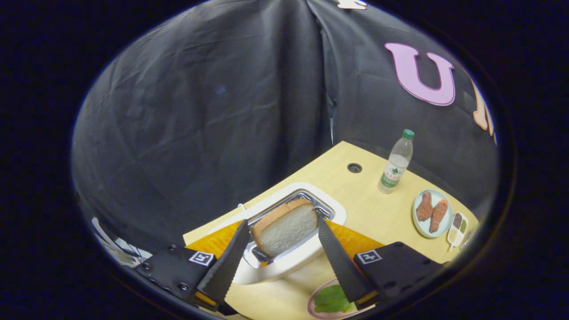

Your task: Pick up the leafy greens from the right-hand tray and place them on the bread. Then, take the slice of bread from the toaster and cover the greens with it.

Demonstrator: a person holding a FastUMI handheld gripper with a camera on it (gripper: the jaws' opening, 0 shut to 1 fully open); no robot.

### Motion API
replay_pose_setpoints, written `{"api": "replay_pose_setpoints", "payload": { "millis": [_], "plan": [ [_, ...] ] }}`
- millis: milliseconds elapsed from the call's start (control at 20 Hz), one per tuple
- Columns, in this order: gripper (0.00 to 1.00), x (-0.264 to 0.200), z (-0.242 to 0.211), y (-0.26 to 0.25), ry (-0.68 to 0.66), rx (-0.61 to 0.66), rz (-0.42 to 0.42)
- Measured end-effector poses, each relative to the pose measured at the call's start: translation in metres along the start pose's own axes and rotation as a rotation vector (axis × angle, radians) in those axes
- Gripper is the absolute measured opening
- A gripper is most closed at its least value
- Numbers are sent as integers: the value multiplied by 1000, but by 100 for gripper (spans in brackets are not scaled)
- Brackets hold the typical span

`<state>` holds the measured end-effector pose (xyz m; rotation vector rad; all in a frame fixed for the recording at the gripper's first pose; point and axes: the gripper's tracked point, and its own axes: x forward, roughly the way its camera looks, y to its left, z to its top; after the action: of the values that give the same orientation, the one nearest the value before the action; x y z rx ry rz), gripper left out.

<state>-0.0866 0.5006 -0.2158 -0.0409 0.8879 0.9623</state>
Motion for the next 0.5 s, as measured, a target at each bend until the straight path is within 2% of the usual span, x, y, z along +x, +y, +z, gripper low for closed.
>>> {"api": "replay_pose_setpoints", "payload": {
  "millis": [200,400,500],
  "plan": [
    [97,14,1,7,32,90,0],
    [96,26,-8,5,78,104,-32],
    [76,27,-12,7,99,123,-31]
  ]
}}
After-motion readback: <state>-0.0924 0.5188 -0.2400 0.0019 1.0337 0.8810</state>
